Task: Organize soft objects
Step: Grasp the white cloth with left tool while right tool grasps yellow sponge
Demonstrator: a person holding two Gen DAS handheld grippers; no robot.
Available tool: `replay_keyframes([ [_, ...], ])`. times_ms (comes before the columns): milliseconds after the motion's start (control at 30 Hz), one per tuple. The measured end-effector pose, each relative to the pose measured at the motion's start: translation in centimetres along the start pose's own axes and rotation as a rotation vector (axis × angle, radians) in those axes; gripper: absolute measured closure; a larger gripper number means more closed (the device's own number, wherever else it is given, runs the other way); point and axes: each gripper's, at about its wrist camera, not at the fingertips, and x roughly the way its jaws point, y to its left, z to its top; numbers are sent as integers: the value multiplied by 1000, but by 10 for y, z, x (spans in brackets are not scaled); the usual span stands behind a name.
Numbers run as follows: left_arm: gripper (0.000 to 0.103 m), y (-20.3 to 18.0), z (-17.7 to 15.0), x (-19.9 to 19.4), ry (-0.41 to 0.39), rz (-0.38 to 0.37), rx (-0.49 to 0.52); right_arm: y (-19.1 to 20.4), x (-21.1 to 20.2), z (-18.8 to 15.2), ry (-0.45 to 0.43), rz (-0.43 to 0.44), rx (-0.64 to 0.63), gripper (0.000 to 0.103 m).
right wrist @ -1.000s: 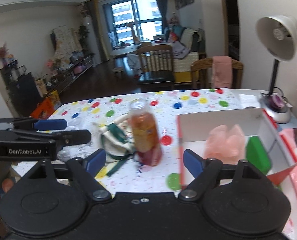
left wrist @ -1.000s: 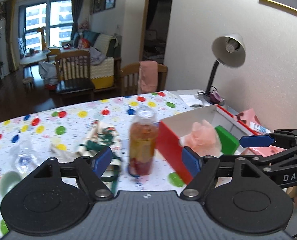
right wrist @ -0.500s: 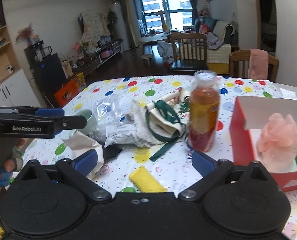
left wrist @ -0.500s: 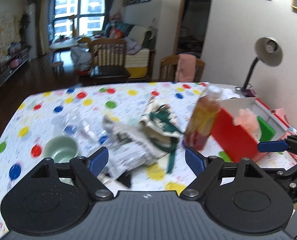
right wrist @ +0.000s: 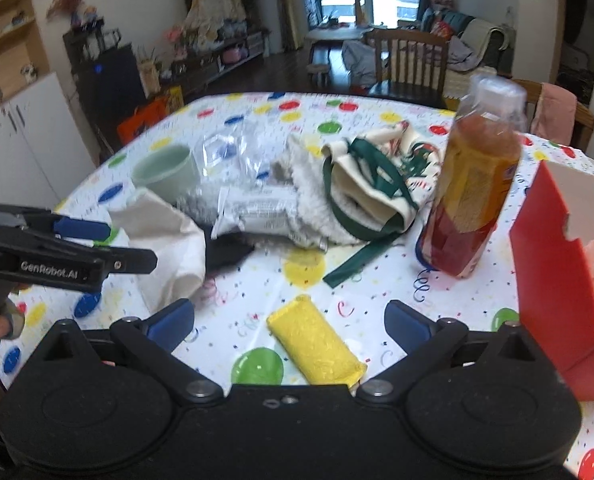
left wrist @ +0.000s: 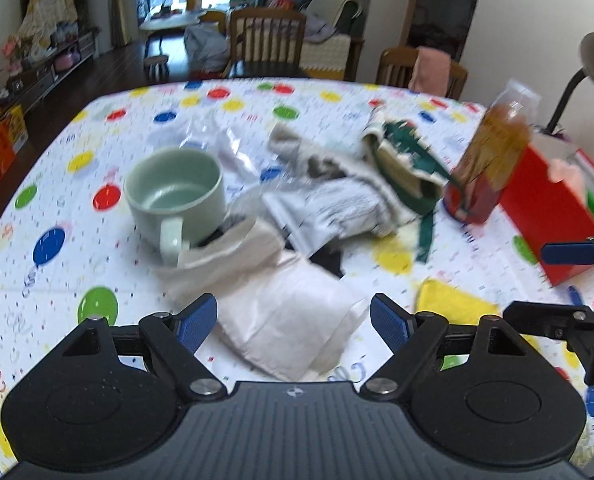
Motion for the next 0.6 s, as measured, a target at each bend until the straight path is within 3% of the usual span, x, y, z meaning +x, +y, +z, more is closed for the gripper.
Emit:
replay_keyframes([
  [167, 19, 2, -6, 18, 22, 7, -19, 2, 20, -4, 51, 8, -48, 3],
  [400, 19, -12, -15, 36, 42, 19, 40, 6, 44, -7, 106, 6, -101, 5],
  [600, 19, -14, -18, 54, 55, 60, 62, 3, 63, -8, 151, 1, -102, 14],
])
